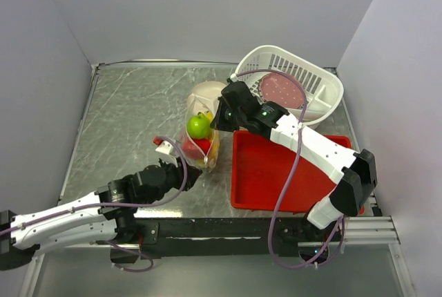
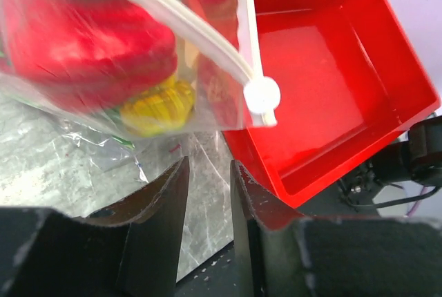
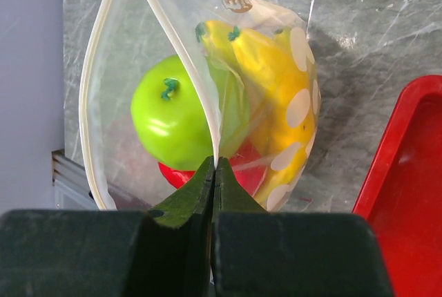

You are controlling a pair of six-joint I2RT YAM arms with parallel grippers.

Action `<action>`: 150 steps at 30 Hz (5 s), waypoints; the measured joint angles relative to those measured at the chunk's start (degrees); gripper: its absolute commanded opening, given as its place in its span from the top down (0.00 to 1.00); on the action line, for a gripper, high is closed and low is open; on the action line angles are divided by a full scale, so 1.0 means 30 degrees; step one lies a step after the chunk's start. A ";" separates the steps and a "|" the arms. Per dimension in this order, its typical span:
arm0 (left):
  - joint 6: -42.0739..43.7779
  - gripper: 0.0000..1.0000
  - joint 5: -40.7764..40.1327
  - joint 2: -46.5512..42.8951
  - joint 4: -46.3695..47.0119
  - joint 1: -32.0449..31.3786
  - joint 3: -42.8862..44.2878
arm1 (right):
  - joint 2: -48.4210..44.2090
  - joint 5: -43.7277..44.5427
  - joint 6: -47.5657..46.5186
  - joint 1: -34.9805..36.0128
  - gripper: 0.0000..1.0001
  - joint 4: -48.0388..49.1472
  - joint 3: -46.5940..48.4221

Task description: Place the food in the zip-top bag and seal the zipper

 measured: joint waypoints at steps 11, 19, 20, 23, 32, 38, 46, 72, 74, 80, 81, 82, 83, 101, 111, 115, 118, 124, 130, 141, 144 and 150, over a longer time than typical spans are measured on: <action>0.1144 0.61 -0.3796 0.1282 0.4299 -0.2244 -0.1188 | 0.0007 -0.0080 0.0481 -0.0007 1.00 -0.0372 0.0255; 0.1676 0.61 -0.4925 0.1829 0.5180 -0.2667 -0.1188 | 0.0015 -0.0328 0.0678 -0.0007 1.00 -0.0444 0.0291; 0.1756 0.61 -0.5100 0.1865 0.5282 -0.2674 -0.1188 | 0.0015 -0.0342 0.0699 -0.0007 1.00 -0.0444 0.0291; 0.2004 0.63 -0.5530 0.1982 0.5646 -0.2674 -0.1180 | 0.0015 -0.0350 0.0721 -0.0007 1.00 -0.0437 0.0291; 0.2565 0.88 -0.6069 0.3053 0.6892 -0.2681 -0.1158 | 0.0015 -0.0342 0.0787 -0.0007 1.00 -0.0437 0.0284; 0.2987 0.99 -0.6317 0.3016 0.7519 -0.2681 -0.1188 | -0.0044 -0.0328 0.0918 -0.0007 1.00 -0.0306 0.0117; 0.3526 0.99 -0.5668 0.2710 0.8393 -0.2681 -0.1836 | -0.0095 -0.0262 0.1049 -0.0007 1.00 -0.0175 -0.0102; 0.5085 0.99 -0.4823 0.5413 1.0142 -0.2710 -0.1435 | -0.2011 0.0495 0.3679 -0.0525 0.37 -0.6411 -0.0299; 0.5158 0.99 -0.4823 0.5413 1.0163 -0.2710 -0.1399 | -0.2011 0.0466 0.3861 -0.0874 0.38 -0.7096 -0.0291; 0.5574 0.99 -0.4736 0.5785 1.0178 -0.2710 -0.1071 | -0.3249 -0.1239 0.4889 -0.1100 0.38 -0.7067 -0.1508; 0.5639 0.99 -0.4685 0.5887 1.0178 -0.2710 -0.0984 | -0.3606 -0.1698 0.5173 -0.1035 0.38 -0.7074 -0.1785; 0.5697 0.99 -0.4641 0.5952 1.0171 -0.2710 -0.0911 | -0.3774 -0.2047 0.5370 -0.0969 0.38 -0.7125 -0.1836; 0.5741 0.99 -0.4605 0.5996 1.0149 -0.2710 -0.0838 | -0.3876 -0.2331 0.5566 -0.0933 0.38 -0.7045 -0.1821; 0.6965 0.99 -0.3249 0.6601 0.9894 -0.2710 -0.0109 | -0.2215 -0.4867 0.8123 -0.0233 0.53 -0.6222 -0.1348; 0.8094 0.99 -0.3198 0.7023 0.9165 -0.2710 0.0634 | -0.2200 -0.5122 0.8247 -0.0197 0.57 -0.6040 -0.1348; 0.8327 0.99 -0.3286 0.7249 0.8990 -0.2710 0.0918 | -0.2200 -0.5319 0.8291 -0.0138 0.59 -0.5989 -0.1355; 0.8473 0.99 -0.3308 0.7475 0.8925 -0.2710 0.1100 | -0.2208 -0.5435 0.8291 -0.0029 0.66 -0.5982 -0.1384; 0.8612 0.99 -0.3461 0.7526 0.8750 -0.2710 0.1195 | -0.2208 -0.5428 0.8269 0.0015 0.90 -0.6011 -0.1450; 0.8604 0.99 -0.3490 0.7519 0.8531 -0.2710 0.1239 | -0.2208 -0.5362 0.8138 0.0015 0.98 -0.6025 -0.1508; 0.8582 0.99 -0.3147 0.6929 0.6885 -0.2674 0.1435 | -0.1158 -0.6003 0.7439 -0.0160 1.00 -0.6470 -0.0743; 0.8553 0.99 -0.3082 0.6594 0.6637 -0.2667 0.1435 | -0.0984 -0.6543 0.7227 -0.0364 1.00 -0.6535 -0.0525; 0.8517 0.99 -0.3067 0.6375 0.6288 -0.2652 0.1559 | -0.0714 -0.7337 0.6834 -0.0911 1.00 -0.6535 -0.0393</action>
